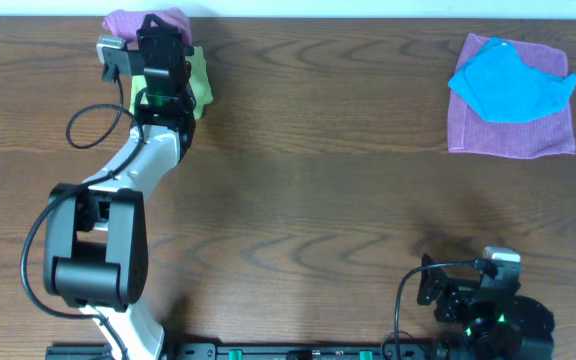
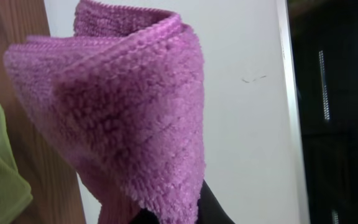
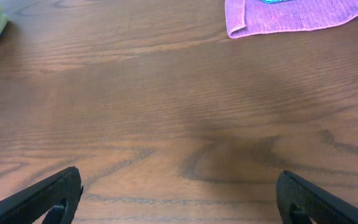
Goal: Fold the cloth
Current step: 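Carry the purple square left onto the green towel, then lower the purple square onto the green towel and open the left gripper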
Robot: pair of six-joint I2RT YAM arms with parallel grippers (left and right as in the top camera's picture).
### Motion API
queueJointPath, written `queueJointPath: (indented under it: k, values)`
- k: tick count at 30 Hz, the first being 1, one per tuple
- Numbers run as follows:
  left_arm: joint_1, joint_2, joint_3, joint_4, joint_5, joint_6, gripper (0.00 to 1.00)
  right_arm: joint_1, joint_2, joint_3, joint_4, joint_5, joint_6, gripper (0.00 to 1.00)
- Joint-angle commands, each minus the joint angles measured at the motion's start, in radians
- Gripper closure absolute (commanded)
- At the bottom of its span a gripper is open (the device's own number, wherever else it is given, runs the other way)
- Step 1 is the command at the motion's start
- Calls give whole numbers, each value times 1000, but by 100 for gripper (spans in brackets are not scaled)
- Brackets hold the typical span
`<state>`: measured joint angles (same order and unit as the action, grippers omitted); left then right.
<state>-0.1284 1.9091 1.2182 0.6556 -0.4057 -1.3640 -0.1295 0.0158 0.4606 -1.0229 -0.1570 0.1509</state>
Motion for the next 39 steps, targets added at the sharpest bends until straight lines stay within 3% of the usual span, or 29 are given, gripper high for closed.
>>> queueJointPath:
  k: [1,5,15,30,37,38,39]
  values:
    - [13,52,37,1,15,88,89,6,-8,-1,2,3,10,1]
    - [18,101,55,31,51,142,88,6,-8,-1,1,3,10,1]
    - [22,142,55,105,145,417,91,6,-8,-1,1,3,10,1]
    - [26,148,55,-3,122,434,90,6,-8,-1,1,3,10,1]
    - [26,148,54,-140,94,435,89,6,-8,-1,1,3,9,1]
    - [26,148,54,-153,80,435,86,6,-8,-1,1,3,10,1]
    - [26,148,54,-156,81,443,74,6,-8,-1,1,3,10,1]
